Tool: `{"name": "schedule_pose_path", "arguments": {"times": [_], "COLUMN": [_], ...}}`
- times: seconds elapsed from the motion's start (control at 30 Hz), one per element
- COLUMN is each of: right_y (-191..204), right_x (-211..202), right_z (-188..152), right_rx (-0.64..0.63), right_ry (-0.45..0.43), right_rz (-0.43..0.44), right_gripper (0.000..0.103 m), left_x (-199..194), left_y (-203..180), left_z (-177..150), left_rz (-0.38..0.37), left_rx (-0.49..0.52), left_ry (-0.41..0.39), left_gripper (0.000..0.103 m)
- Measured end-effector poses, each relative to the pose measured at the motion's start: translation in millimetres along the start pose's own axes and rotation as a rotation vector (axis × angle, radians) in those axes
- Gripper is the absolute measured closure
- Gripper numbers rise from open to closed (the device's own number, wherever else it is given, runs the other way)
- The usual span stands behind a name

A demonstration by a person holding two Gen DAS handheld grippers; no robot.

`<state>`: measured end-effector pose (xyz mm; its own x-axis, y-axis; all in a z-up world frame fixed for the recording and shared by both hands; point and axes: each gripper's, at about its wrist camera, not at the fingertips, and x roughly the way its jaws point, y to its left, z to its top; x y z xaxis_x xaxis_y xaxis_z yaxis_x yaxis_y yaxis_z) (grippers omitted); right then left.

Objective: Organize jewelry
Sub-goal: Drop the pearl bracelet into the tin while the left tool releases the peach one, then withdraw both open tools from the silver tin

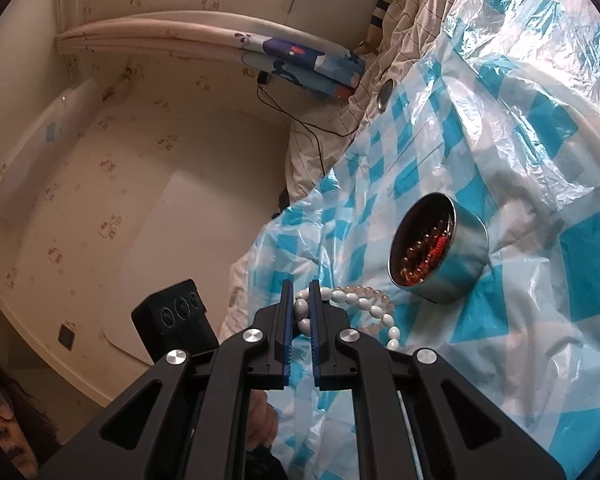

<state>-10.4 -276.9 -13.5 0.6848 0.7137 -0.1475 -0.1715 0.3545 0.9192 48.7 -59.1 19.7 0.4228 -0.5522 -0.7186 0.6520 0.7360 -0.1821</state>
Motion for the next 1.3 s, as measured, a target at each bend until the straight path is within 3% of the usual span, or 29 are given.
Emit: {"name": "schedule_pose_path", "arguments": {"times": [0.5, 0.57, 0.6, 0.7, 0.8, 0.87, 0.93, 1.1, 1.3], "right_y": [3, 1, -3, -21, -33, -30, -25, -29, -52], "right_x": [19, 27, 36, 54, 61, 56, 49, 35, 34], "right_z": [23, 29, 34, 37, 34, 34, 34, 31, 47], "right_rx": [0.025, 0.007, -0.010, 0.014, 0.054, 0.045, 0.031, 0.037, 0.105], "right_ry": [-0.076, -0.087, -0.095, -0.086, -0.065, -0.074, -0.095, -0.107, -0.174], "right_rz": [0.040, 0.002, -0.069, -0.190, -0.215, -0.220, -0.223, -0.258, -0.281], "right_gripper": [0.094, 0.094, 0.094, 0.094, 0.090, 0.086, 0.079, 0.063, 0.060], "left_x": [18, 30, 41, 67, 53, 39, 26, 24, 12], "left_y": [-7, -2, 4, 31, 45, 49, 52, 47, 37], "left_z": [32, 39, 41, 33, 32, 35, 33, 20, 4], "left_rz": [-0.003, 0.029, 0.053, 0.124, 0.135, 0.136, 0.123, 0.121, 0.099], "left_rx": [-0.041, -0.066, -0.089, -0.189, -0.223, -0.231, -0.250, -0.213, -0.184], "left_ry": [-0.042, -0.050, -0.036, 0.077, 0.068, 0.030, -0.002, 0.038, 0.055], "left_gripper": [0.096, 0.096, 0.095, 0.095, 0.095, 0.085, 0.064, 0.060, 0.054]}}
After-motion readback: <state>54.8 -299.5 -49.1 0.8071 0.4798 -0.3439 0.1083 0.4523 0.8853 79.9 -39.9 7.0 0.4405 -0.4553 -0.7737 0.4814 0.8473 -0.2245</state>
